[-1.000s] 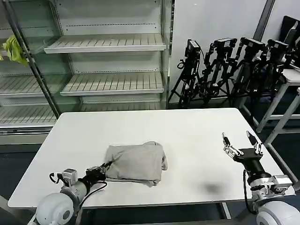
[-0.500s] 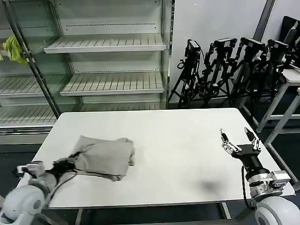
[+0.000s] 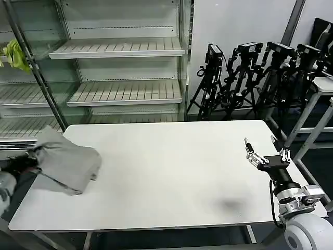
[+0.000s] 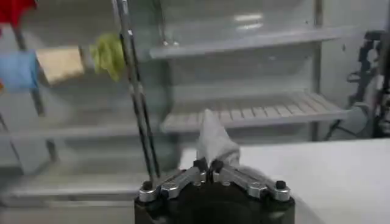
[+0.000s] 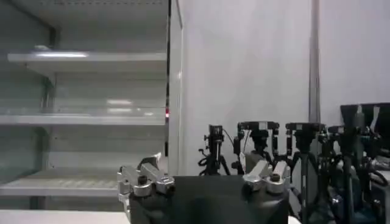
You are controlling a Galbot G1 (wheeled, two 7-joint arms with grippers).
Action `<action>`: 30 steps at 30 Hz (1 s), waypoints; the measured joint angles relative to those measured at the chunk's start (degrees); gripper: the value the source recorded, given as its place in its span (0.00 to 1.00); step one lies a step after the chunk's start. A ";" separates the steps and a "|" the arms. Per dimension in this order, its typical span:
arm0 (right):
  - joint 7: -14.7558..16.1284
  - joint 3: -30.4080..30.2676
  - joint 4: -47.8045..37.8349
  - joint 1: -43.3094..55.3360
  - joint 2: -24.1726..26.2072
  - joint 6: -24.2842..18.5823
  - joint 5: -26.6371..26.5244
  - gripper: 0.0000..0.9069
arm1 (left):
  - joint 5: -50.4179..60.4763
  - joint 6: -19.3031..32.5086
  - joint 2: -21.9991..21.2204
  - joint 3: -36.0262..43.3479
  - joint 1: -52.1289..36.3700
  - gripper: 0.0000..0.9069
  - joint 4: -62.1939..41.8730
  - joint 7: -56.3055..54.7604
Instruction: Fold and organize the clothes.
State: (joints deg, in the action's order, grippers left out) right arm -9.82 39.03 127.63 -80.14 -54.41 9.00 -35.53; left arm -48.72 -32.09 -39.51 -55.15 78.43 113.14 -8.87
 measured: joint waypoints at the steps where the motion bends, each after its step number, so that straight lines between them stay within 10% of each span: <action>1: 0.03 -0.01 0.00 -0.03 -0.10 -0.07 -0.01 1.00 | 0.76 0.03 0.39 -0.72 0.01 0.06 0.31 0.11; 11: 0.57 0.69 -0.10 -1.59 -1.40 -1.04 0.38 1.00 | 7.96 -0.37 0.27 -2.41 2.23 0.06 6.45 1.82; 30: 0.58 3.22 0.63 -6.63 -3.24 -1.29 1.70 1.00 | 20.37 -0.83 -12.36 19.08 1.92 0.06 12.54 4.02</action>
State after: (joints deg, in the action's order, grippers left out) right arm -9.24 42.25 128.26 -86.77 -57.65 7.71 -33.82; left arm -28.35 -32.92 -51.86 -36.07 80.35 125.68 -4.85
